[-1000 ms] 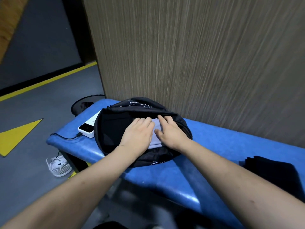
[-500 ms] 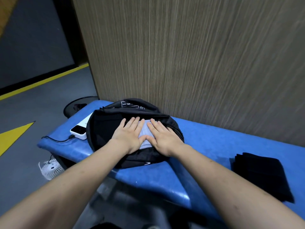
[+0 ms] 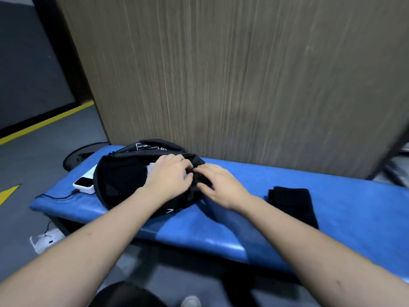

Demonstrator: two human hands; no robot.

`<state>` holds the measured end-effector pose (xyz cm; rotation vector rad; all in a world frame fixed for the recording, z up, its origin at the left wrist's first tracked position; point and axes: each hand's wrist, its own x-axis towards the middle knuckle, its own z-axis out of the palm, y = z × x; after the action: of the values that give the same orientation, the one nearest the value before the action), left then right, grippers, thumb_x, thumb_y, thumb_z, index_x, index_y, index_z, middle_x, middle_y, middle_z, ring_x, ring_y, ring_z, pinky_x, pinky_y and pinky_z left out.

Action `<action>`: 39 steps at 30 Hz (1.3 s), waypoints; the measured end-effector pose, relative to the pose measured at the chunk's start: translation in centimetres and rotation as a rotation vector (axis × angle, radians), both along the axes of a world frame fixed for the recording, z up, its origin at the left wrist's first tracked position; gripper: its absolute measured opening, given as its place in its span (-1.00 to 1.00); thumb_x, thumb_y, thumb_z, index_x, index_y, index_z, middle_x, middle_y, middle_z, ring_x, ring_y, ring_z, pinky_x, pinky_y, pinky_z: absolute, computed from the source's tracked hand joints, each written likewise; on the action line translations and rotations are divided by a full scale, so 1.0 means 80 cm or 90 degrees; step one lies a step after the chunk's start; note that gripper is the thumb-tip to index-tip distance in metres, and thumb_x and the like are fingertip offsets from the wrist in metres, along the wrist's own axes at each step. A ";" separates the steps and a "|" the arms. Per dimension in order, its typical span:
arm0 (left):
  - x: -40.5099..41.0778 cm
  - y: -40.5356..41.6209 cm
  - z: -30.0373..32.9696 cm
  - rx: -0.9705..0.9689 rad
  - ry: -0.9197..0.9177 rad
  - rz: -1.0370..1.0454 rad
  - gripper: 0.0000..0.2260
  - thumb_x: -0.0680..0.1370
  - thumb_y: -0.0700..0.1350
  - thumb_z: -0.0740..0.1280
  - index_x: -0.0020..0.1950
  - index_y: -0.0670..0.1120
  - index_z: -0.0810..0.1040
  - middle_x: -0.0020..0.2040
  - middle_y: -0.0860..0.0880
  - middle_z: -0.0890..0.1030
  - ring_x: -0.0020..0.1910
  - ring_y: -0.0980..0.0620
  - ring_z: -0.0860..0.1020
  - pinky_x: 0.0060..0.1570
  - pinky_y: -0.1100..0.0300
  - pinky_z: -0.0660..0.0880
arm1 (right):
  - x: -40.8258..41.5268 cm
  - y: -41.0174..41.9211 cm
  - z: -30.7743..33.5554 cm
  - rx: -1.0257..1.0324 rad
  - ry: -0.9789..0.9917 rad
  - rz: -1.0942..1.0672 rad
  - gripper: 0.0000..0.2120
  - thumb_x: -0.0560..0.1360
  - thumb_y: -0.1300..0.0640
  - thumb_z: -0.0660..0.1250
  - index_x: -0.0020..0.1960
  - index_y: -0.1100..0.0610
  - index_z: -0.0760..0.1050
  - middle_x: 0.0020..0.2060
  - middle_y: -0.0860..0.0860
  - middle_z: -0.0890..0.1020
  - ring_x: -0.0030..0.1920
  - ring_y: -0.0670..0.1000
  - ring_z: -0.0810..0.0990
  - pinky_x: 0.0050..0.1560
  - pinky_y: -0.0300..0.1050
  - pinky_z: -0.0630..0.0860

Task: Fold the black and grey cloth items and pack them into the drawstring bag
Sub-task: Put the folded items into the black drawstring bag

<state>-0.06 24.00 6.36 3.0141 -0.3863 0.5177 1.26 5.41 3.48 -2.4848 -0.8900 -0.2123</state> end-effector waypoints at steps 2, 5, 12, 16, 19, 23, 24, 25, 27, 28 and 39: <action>-0.008 -0.036 0.007 -0.035 0.017 -0.022 -0.76 0.56 0.07 0.25 0.18 0.07 0.58 0.11 0.05 0.59 0.17 -0.01 0.49 0.25 0.10 0.30 | -0.011 -0.037 0.009 -0.025 -0.013 -0.027 -0.61 0.58 -0.01 0.26 0.38 0.06 0.45 0.29 0.00 0.54 0.35 0.04 0.43 0.40 -0.02 0.32; -0.020 -0.090 0.009 -0.072 0.037 -0.062 -0.72 0.57 0.06 0.25 0.25 0.07 0.56 0.18 0.06 0.59 0.21 -0.01 0.49 0.24 0.09 0.34 | -0.030 -0.095 0.020 -0.041 -0.011 -0.081 -0.60 0.60 -0.04 0.25 0.41 0.02 0.43 0.32 -0.03 0.52 0.39 0.00 0.40 0.43 -0.01 0.27; -0.047 -0.209 0.006 -0.109 0.131 -0.135 -0.60 0.60 0.11 0.20 0.43 0.12 0.42 0.33 0.10 0.45 0.35 0.05 0.39 0.27 0.07 0.37 | -0.069 -0.213 0.033 -0.056 -0.018 -0.192 -0.58 0.60 -0.09 0.24 0.42 0.00 0.42 0.30 -0.05 0.51 0.36 0.01 0.39 0.41 -0.04 0.26; -0.046 -0.250 -0.009 -0.157 0.217 -0.139 -0.52 0.60 0.17 0.19 0.52 0.14 0.29 0.40 0.11 0.32 0.40 0.05 0.32 0.24 0.03 0.41 | -0.084 -0.261 0.019 -0.100 0.015 -0.235 -0.47 0.57 -0.21 0.19 0.48 -0.03 0.32 0.41 -0.04 0.38 0.43 0.03 0.32 0.45 0.00 0.20; -0.038 -0.264 -0.026 -0.181 0.282 -0.104 -0.48 0.62 0.21 0.15 0.56 0.12 0.21 0.48 0.05 0.25 0.45 -0.02 0.27 0.35 0.00 0.32 | -0.084 -0.279 -0.002 -0.102 0.074 -0.260 -0.26 0.45 -0.41 0.01 0.54 -0.09 0.18 0.52 0.00 0.23 0.48 0.09 0.26 0.47 0.05 0.17; -0.025 -0.269 -0.047 -0.218 0.387 -0.051 -0.50 0.63 0.23 0.10 0.56 0.16 0.18 0.45 -0.08 0.33 0.45 -0.11 0.30 0.42 0.02 0.26 | -0.075 -0.285 -0.033 -0.064 0.176 -0.281 -0.34 0.57 -0.31 0.15 0.59 -0.14 0.05 0.57 0.02 0.11 0.52 0.11 0.21 0.49 0.07 0.13; -0.023 -0.269 -0.051 -0.242 0.408 -0.051 -0.51 0.64 0.21 0.12 0.56 0.16 0.20 0.45 -0.09 0.37 0.44 -0.10 0.33 0.40 0.06 0.26 | -0.073 -0.284 -0.041 -0.055 0.206 -0.284 -0.34 0.58 -0.30 0.15 0.59 -0.15 0.03 0.56 0.02 0.15 0.51 0.12 0.23 0.48 0.07 0.14; -0.023 -0.269 -0.053 -0.276 0.423 -0.056 -0.52 0.64 0.19 0.15 0.55 0.15 0.22 0.45 -0.09 0.40 0.43 -0.07 0.36 0.38 0.10 0.27 | -0.072 -0.282 -0.047 -0.045 0.228 -0.286 -0.34 0.58 -0.30 0.15 0.58 -0.16 0.02 0.53 0.03 0.22 0.49 0.12 0.26 0.47 0.06 0.16; -0.020 -0.270 -0.053 -0.347 0.445 -0.064 -0.53 0.63 0.15 0.20 0.53 0.12 0.27 0.42 -0.07 0.45 0.39 -0.03 0.41 0.34 0.17 0.31 | -0.066 -0.280 -0.058 -0.037 0.243 -0.292 -0.35 0.57 -0.30 0.15 0.58 -0.17 0.02 0.42 0.06 0.37 0.43 0.12 0.31 0.44 0.06 0.19; -0.018 -0.270 -0.052 -0.388 0.461 -0.062 -0.55 0.63 0.11 0.23 0.51 0.10 0.30 0.38 -0.05 0.47 0.34 -0.01 0.44 0.29 0.20 0.35 | -0.062 -0.280 -0.060 -0.039 0.241 -0.292 -0.35 0.57 -0.30 0.16 0.57 -0.17 0.03 0.39 0.06 0.41 0.41 0.12 0.31 0.43 0.06 0.21; -0.023 -0.263 -0.046 -0.714 0.626 0.018 -0.60 0.51 -0.21 0.41 0.28 0.06 0.43 -0.07 -0.07 0.58 -0.24 -0.01 0.47 -0.19 0.10 0.36 | -0.081 -0.262 -0.048 0.239 0.352 -0.210 -0.35 0.47 0.11 0.47 0.45 -0.14 0.25 0.27 0.07 0.36 0.28 0.02 0.43 0.40 -0.01 0.38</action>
<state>-1.88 2.99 2.66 1.8263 0.0460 -0.5856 -5.21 -15.54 -0.37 -2.1478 -0.1881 0.1825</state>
